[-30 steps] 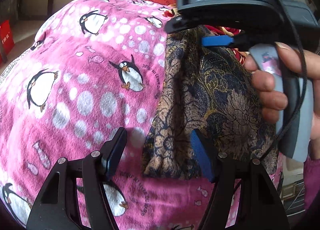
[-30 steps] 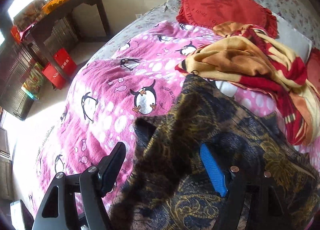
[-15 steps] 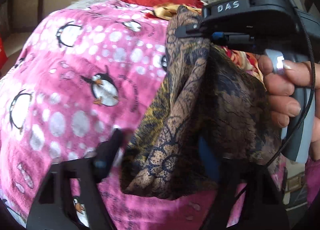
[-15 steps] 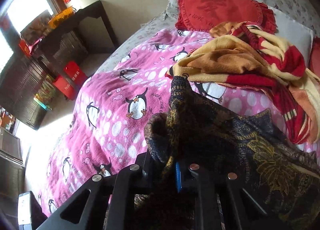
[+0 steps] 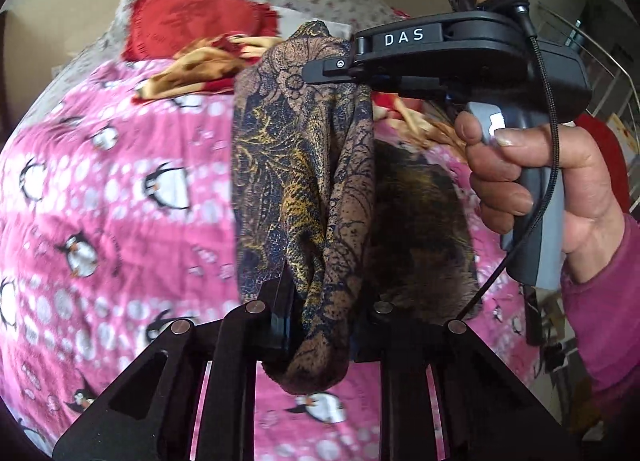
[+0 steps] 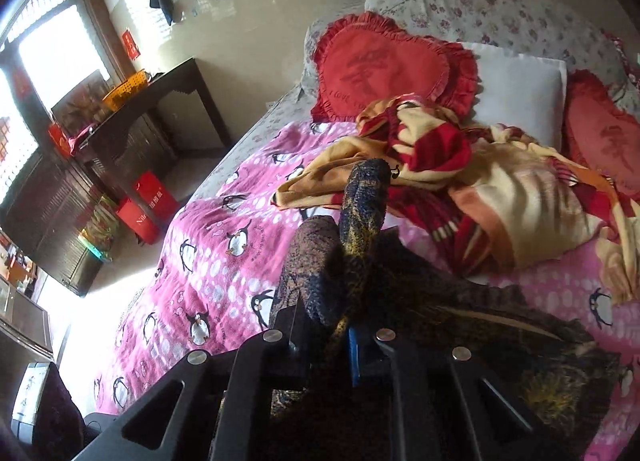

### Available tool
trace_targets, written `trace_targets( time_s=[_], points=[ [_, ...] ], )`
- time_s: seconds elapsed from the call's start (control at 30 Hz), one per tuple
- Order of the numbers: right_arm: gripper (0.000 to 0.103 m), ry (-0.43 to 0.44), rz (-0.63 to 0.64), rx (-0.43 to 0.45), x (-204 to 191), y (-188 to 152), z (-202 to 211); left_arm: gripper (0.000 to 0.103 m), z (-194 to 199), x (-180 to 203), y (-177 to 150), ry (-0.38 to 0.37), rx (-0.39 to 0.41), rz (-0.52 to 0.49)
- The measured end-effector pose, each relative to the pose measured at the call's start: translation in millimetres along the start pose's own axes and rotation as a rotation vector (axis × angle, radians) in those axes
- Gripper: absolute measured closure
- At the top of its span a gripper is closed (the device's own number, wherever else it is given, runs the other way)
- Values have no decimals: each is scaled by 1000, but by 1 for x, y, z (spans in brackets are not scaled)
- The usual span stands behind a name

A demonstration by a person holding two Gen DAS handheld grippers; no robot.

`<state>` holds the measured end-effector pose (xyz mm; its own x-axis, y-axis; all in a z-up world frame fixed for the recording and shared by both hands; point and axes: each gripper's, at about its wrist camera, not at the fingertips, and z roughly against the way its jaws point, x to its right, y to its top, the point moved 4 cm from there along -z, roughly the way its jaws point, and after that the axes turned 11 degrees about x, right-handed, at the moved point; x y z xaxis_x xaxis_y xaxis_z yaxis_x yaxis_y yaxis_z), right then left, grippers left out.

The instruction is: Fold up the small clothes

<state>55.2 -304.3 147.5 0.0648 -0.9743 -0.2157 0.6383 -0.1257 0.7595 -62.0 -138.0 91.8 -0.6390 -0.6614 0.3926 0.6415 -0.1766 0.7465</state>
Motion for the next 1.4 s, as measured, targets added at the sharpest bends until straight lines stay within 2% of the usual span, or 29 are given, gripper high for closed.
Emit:
trace_targets(
  time_s=[0.23,0.47,0.67,0.93,0.97,1.0,1.03,1.07,1.1,1.23,1.4],
  points=[
    [91,-77,-47,46,68,-11,62,86,-30,78,8,-62,-36,-114],
    [91,-154,-115,58,141,-41,102,86,-78,146,-4,-91,-111,-224],
    [91,-215,-192,38,194,-74,109,87,-113,177,-29,-98,-174,-258],
    [90,-266,-286,-1,238,-108,94,86,-140,188,-49,-80,-230,-257],
    [89,-266,-300,2,241,-110,93,85,-141,188,-50,-70,-239,-252],
    [77,-269,-314,7,243,-111,95,83,-142,187,-51,-65,-246,-252],
    [61,-289,-319,14,245,-111,98,75,-142,188,-52,-60,-251,-256],
    [54,-326,-315,24,246,-111,105,69,-139,190,-52,-53,-254,-266],
    [51,-348,-306,36,246,-111,111,68,-137,190,-51,-43,-250,-278],
    [51,-325,-272,94,230,-109,143,68,-125,193,-45,-22,-223,-308],
    [51,-269,-240,108,201,-116,163,67,-108,195,-40,0,-184,-343]
  ],
)
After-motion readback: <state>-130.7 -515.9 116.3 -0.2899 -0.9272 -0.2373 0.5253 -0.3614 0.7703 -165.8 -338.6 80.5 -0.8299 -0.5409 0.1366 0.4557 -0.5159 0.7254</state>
